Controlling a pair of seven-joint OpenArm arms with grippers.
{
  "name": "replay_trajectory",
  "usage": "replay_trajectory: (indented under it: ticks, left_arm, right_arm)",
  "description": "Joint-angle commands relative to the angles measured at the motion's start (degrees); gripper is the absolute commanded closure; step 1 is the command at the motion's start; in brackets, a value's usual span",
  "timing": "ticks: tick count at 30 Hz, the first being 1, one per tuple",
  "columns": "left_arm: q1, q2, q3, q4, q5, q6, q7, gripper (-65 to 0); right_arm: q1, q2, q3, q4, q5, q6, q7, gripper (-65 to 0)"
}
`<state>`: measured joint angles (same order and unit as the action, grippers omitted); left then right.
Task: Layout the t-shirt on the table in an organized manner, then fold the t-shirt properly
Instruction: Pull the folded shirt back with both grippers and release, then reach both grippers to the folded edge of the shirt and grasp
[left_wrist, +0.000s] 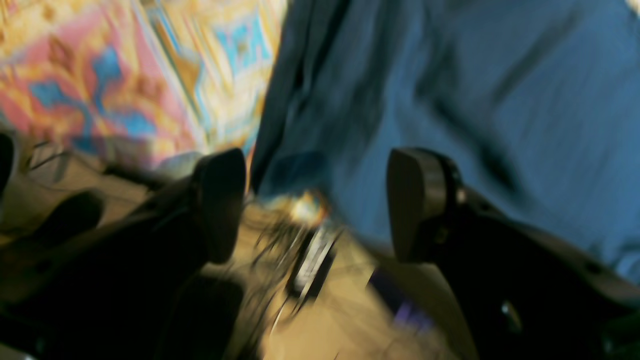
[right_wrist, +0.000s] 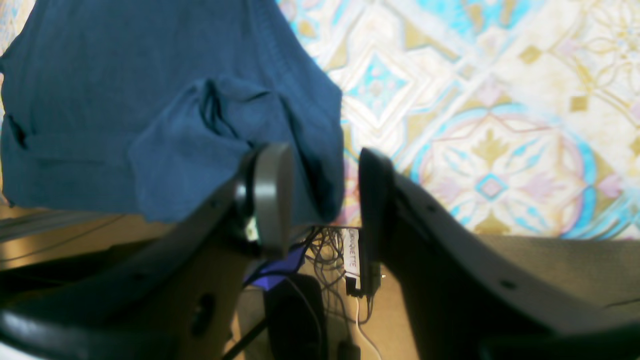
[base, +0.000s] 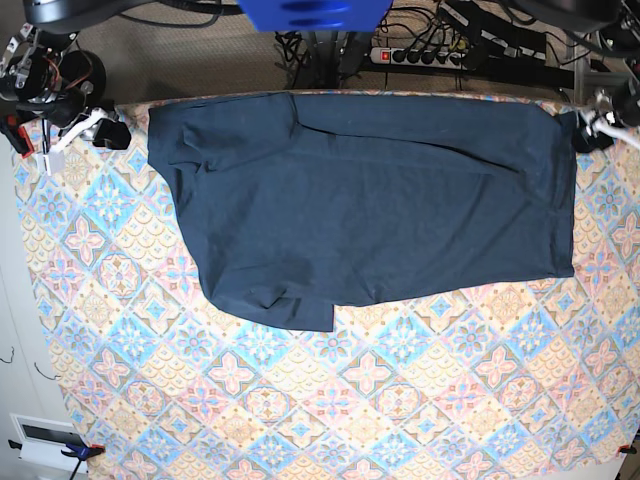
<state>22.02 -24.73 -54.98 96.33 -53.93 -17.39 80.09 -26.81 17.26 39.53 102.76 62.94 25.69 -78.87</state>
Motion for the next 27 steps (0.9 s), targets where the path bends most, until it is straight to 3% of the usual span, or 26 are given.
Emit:
replay_trajectory:
  ticks: [1,5,9,16,23,27]
  left_arm:
    - [-1.7,-1.7,-0.4,0.9,-1.2,0.0,-0.9,-43.3]
    - [-6.9,-1.6,0.2,0.9,0.7,0.0,-1.0,-43.3]
    - [-14.5,-0.1,0.4,0.7,9.2,-0.1,-1.0,-43.3]
    - [-28.0,1.0,5.1,-5.9,23.7,-0.2,-2.1,-43.3]
    - [-33.2,0.9,14.6,-15.8,32.4,-0.1,-16.1,-43.3]
    - [-34.9,1.1,21.0,-22.7,37.8,0.0,-26.0,-43.3]
  right_arm:
    - [0.1,0.9,1.0,1.0,0.8,0.2,0.8,-21.9]
    - [7.2,1.0,0.9,0.9,0.5,0.2,0.7,-21.9]
    - [15.0,1.0,-3.6,0.7,-3.0,0.2,0.8,-21.9]
    - [25.5,0.8,-12.4,0.5,-14.9,0.3,2.7,-21.9]
    - [27.8,0.7,-20.6,-0.1,-24.9,0.4,8.1,-22.0]
    - [29.2,0.7,-22.6,-3.8,-26.1,0.5,8.1,-21.9]
